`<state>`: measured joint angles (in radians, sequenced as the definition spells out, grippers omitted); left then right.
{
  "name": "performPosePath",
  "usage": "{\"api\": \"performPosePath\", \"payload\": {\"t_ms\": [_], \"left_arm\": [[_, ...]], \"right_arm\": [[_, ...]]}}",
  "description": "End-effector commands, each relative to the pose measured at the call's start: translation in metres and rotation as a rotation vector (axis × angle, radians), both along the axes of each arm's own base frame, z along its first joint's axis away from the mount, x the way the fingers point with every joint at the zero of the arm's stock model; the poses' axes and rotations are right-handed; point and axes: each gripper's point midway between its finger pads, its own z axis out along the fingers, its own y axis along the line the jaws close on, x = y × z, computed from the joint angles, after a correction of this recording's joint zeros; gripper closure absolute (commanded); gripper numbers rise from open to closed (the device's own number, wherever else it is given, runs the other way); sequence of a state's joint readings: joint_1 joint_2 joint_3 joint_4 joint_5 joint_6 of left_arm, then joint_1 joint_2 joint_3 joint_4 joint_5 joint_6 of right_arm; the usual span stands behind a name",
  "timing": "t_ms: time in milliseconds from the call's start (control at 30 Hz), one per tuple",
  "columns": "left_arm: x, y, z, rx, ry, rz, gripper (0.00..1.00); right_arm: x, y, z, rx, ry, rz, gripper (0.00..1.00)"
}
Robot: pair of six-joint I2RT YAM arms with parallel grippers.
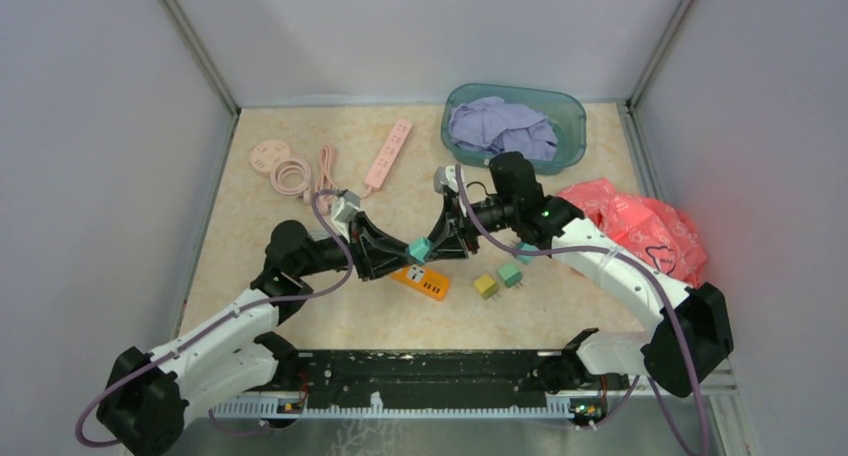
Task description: Insert the plug
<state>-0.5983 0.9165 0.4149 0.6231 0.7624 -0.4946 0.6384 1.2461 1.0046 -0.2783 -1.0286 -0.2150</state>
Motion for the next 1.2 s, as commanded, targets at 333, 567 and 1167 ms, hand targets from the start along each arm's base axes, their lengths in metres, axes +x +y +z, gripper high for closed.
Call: {"api": "performPosePath", "payload": {"t_ms": [333,567,1167], "left_arm": [[0.035,0.045,-0.046,0.046,0.28,0.435,0.37],[0.04,0.066,-0.078,0.024,0.479,0.593,0.33],[0.05,0.083,-0.156,0.066,0.867,0.823,0.32]], "right_arm": [[0.021,-0.009,0.015,-0.078,-0.067,-0.25,1.0],[0.027,-0.009,0.001,-0.193,-0.08,-0.342,1.0],[0.047,0.009,-0.051,-0.46,-0.137,-0.476,1.0]]}}
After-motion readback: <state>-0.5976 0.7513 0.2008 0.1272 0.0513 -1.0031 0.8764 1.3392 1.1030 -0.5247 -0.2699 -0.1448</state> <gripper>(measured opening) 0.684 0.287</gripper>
